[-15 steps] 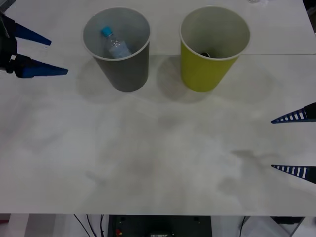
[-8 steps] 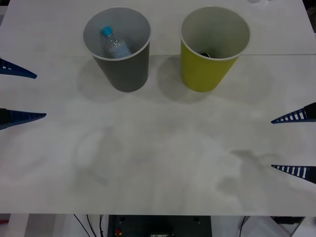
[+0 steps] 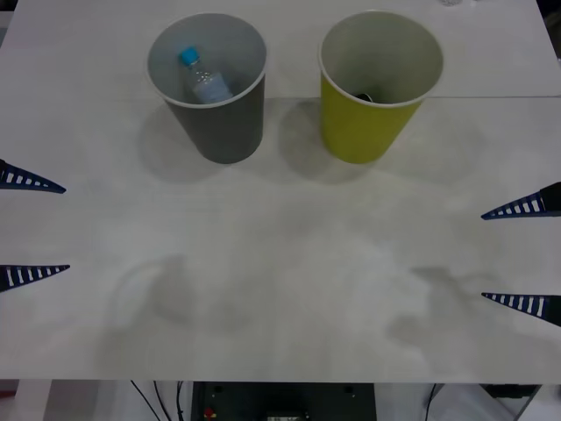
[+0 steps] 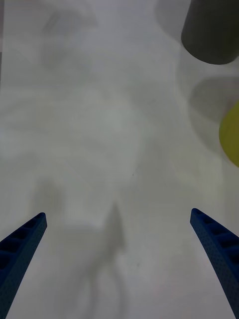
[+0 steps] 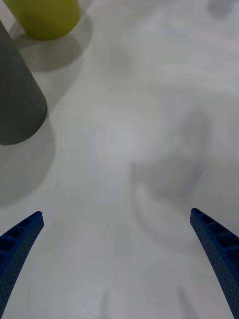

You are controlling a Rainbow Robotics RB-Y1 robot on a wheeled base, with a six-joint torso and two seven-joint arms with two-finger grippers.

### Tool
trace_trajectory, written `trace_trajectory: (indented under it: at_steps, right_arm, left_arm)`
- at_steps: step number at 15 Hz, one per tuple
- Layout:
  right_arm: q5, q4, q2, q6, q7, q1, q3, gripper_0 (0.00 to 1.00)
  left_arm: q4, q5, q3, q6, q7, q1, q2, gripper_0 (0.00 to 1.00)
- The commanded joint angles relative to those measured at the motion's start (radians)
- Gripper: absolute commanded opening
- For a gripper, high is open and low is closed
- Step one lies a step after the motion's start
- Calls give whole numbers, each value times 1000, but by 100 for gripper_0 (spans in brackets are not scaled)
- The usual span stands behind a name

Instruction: Put the can into the green bin and the plastic bottle into the gray bin

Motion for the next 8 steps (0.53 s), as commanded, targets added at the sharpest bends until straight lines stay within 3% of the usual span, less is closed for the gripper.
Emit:
trace_trajectory:
  at_steps: [1,8]
  right_arm:
    - [0,0,0,0,0,0,0,100]
    - [0,0,0,0,0,0,0,100]
  left_arm:
    - [0,4,8,-38,-87,29,-19,100]
    - [-4,17,17,-79,-148,70,-40,100]
